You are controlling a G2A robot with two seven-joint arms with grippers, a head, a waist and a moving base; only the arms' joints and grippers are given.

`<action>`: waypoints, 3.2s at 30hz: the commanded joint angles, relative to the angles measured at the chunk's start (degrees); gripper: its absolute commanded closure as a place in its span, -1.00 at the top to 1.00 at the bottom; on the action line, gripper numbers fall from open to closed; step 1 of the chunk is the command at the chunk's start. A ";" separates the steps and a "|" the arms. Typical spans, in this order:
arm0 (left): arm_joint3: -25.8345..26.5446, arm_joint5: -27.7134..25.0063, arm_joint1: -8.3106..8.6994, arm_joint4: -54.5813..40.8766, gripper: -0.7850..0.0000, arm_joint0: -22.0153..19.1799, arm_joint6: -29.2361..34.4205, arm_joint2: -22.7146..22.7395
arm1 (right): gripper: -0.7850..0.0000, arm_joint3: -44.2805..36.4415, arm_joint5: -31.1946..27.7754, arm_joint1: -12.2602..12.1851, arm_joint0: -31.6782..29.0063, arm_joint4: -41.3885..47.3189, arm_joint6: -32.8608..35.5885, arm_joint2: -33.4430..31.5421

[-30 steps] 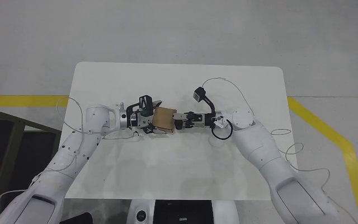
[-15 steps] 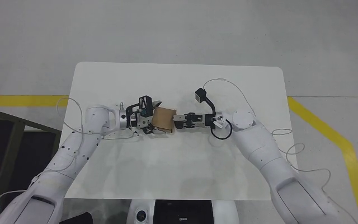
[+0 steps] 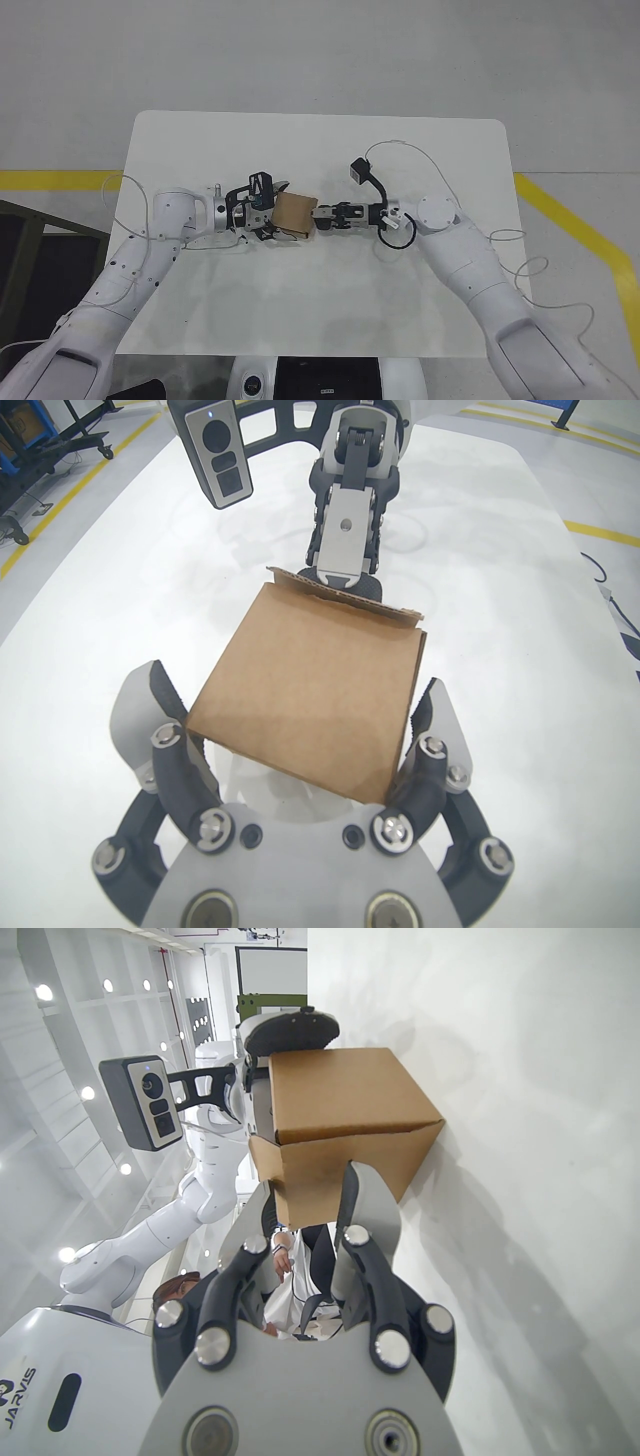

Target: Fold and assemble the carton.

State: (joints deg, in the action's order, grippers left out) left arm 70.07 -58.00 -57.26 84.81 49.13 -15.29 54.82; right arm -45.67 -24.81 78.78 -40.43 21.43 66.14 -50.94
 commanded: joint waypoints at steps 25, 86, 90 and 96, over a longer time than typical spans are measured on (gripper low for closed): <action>0.45 0.00 0.12 0.31 1.00 0.06 0.00 -0.13 | -0.81 -4.12 3.73 -1.20 -0.96 -4.10 0.35 -1.28; 7.80 0.00 8.53 -25.09 1.00 4.96 9.79 11.51 | 1.00 -25.00 -10.13 -7.60 -16.98 -6.27 -4.74 -18.89; 9.47 1.33 9.51 -32.33 1.00 5.30 17.84 14.49 | 1.00 -25.27 -16.89 -8.24 -19.21 -8.86 -8.68 -21.51; 12.50 8.36 10.28 -43.13 1.00 6.05 28.41 18.20 | 1.00 -25.79 -25.27 -9.20 -20.83 -17.28 -17.49 -26.46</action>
State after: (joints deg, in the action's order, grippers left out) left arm 82.19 -50.09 -47.11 43.08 55.16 11.23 72.56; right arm -71.32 -49.34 69.73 -61.26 5.67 49.88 -76.57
